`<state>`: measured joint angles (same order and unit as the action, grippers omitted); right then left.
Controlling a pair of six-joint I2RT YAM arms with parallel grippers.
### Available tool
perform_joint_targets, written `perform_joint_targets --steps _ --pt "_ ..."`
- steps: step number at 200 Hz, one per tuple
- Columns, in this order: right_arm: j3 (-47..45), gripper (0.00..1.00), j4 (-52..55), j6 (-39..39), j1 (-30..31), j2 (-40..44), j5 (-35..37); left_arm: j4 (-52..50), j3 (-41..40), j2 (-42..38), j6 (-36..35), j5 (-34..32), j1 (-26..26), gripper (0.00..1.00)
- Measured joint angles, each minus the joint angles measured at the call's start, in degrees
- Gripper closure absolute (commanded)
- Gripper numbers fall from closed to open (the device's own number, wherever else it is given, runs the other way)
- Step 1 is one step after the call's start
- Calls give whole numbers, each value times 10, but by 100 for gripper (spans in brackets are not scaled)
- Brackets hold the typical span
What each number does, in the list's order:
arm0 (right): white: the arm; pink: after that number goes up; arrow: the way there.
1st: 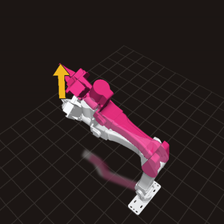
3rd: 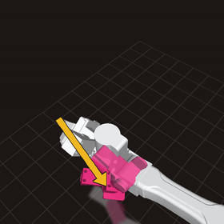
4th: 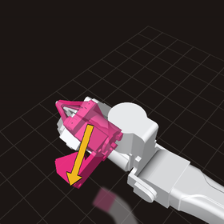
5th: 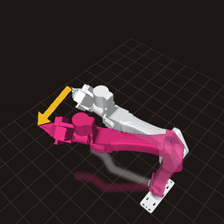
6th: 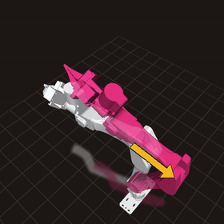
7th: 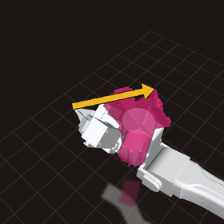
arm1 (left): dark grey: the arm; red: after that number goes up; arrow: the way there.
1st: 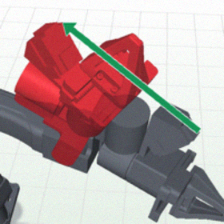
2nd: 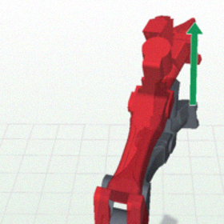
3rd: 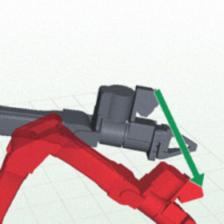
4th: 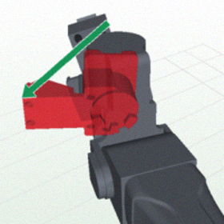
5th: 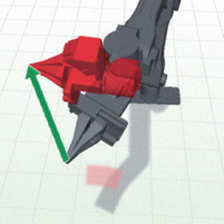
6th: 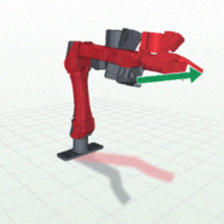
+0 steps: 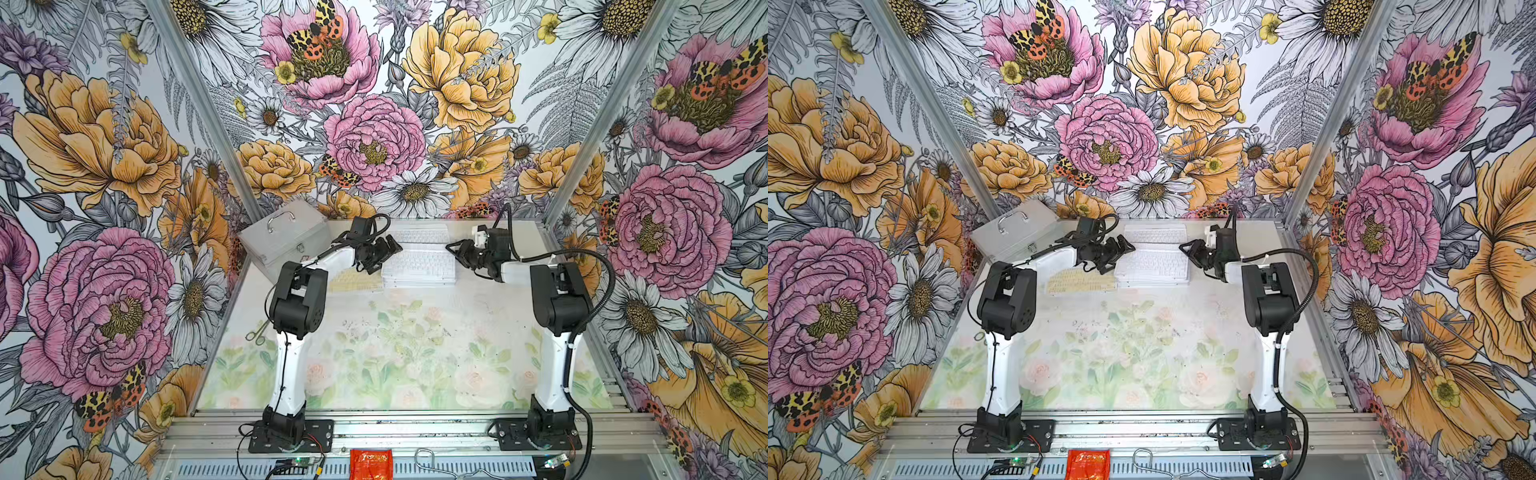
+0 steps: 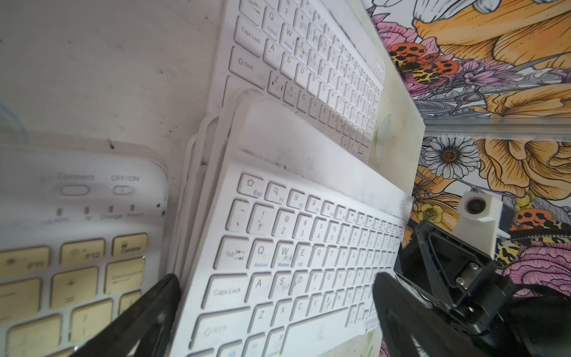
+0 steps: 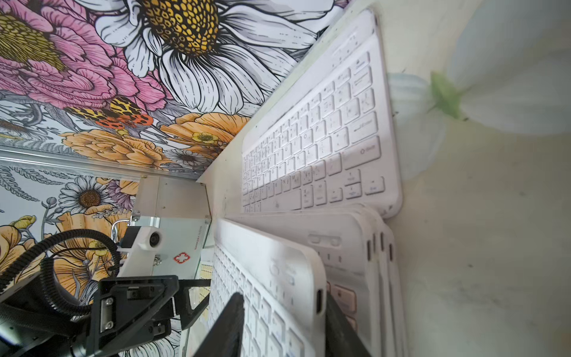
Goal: Stack the numeric keypads
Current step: Place the numeric keypad at the numeric keypad.
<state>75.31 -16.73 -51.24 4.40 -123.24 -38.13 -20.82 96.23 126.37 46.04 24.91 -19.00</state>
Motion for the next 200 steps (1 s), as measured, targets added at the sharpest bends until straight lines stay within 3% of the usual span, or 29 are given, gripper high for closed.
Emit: perform_joint_targets --steps 134,200 --pt "41 55 35 16 -2 -13 13 -9 7 0 0 0 -7 1" --pt "59 37 93 62 -2 -13 35 -10 6 0 0 0 -7 1"
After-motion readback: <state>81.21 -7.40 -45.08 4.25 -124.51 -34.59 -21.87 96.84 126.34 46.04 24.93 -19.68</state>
